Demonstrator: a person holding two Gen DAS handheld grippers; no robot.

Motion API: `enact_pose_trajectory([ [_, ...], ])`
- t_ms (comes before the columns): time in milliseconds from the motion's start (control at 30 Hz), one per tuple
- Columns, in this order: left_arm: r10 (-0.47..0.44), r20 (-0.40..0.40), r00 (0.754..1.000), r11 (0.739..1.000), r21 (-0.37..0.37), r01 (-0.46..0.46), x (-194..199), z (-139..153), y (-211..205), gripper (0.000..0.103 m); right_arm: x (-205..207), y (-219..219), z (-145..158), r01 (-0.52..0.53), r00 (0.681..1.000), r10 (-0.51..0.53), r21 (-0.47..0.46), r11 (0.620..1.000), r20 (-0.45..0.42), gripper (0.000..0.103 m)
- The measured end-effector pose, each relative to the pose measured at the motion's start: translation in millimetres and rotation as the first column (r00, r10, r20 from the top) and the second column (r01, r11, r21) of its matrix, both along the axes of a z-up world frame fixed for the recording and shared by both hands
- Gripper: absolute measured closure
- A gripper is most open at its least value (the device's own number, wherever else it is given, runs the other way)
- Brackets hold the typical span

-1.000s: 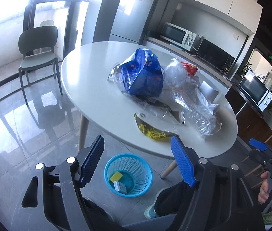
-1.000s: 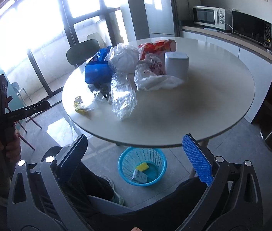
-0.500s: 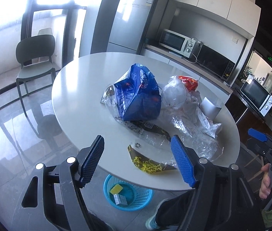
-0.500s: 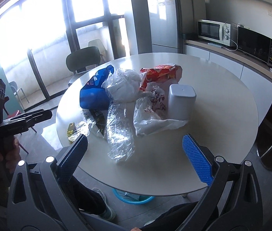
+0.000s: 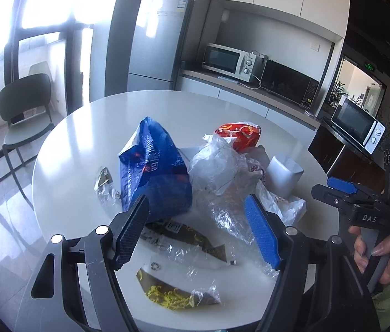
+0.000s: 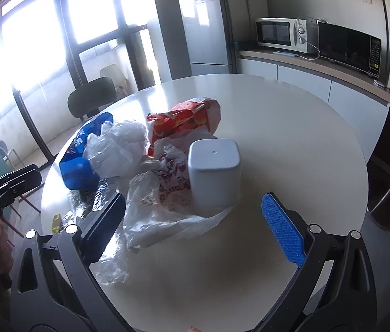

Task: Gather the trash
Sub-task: 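Grasp the clear plastic bag with the left tool while the right tool grasps the white square container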

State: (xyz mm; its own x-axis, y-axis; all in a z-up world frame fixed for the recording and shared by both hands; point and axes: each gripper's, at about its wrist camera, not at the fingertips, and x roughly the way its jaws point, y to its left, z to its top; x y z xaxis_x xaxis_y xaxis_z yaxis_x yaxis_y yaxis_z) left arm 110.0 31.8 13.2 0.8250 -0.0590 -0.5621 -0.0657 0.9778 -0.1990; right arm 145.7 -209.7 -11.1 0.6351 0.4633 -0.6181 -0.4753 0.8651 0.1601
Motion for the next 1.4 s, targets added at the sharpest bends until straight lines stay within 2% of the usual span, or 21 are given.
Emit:
enact_pose_trajectory([
  [267, -0.045, -0.052, 0.998, 0.998, 0.034, 0.047, 46, -9, -17, 0.032, 39, 11, -17, 0.008, 0.999, -0.008, -0.014, 1.0, -0.035, 0.009],
  [500, -0.043, -0.098, 0.994, 0.998, 0.048, 0.048, 74, -17, -19, 0.031, 63, 17, -29, 0.001, 0.997, -0.003, -0.031, 1.0, -0.076, 0.011],
  [700, -0.054, -0.124, 0.991, 0.996, 0.063, 0.062, 92, -19, -22, 0.027, 77, 18, -32, -0.004, 0.995, 0.0, -0.033, 0.999, -0.097, 0.023],
  [733, -0.059, -0.129, 0.99, 0.996, 0.061, 0.068, 94, -19, -23, 0.027, 78, 19, -33, -0.006, 0.995, 0.003, -0.038, 0.999, -0.099, 0.027],
  [767, -0.064, -0.129, 0.99, 0.996, 0.059, 0.072, 96, -20, -24, 0.028, 79, 20, -33, -0.008, 0.995, 0.004, -0.043, 0.999, -0.101, 0.037],
  [800, -0.066, -0.127, 0.99, 0.995, 0.061, 0.074, 97, -19, -25, 0.033, 80, 21, -34, -0.009, 0.994, 0.004, -0.048, 0.999, -0.105, 0.042],
  [833, -0.063, -0.126, 0.99, 0.995, 0.069, 0.072, 98, -19, -27, 0.045, 80, 21, -34, -0.004, 0.994, -0.002, -0.052, 0.999, -0.107, 0.049],
  [900, -0.055, -0.122, 0.991, 0.995, 0.08, 0.065, 99, -19, -28, 0.051, 78, 21, -35, 0.0, 0.995, -0.006, -0.056, 0.998, -0.102, 0.049],
  [933, -0.057, -0.124, 0.991, 0.995, 0.077, 0.067, 99, -19, -28, 0.057, 77, 21, -34, 0.0, 0.995, -0.006, -0.055, 0.999, -0.096, 0.049],
  [1000, -0.061, -0.117, 0.991, 0.995, 0.068, 0.069, 97, -18, -29, 0.061, 71, 17, -32, 0.016, 0.997, -0.02, -0.052, 0.999, -0.074, 0.049],
  [1200, -0.035, -0.021, 0.999, 0.999, 0.032, 0.035, 76, 1, -22, 0.065, 60, -2, -18, 0.071, 0.997, -0.071, 0.001, 0.997, -0.023, 0.049],
  [1400, -0.023, 0.046, 0.999, 1.0, -0.013, 0.023, 49, 22, -14, 0.066, 37, -10, 2, 0.061, 0.998, -0.062, 0.031, 0.998, 0.019, 0.049],
])
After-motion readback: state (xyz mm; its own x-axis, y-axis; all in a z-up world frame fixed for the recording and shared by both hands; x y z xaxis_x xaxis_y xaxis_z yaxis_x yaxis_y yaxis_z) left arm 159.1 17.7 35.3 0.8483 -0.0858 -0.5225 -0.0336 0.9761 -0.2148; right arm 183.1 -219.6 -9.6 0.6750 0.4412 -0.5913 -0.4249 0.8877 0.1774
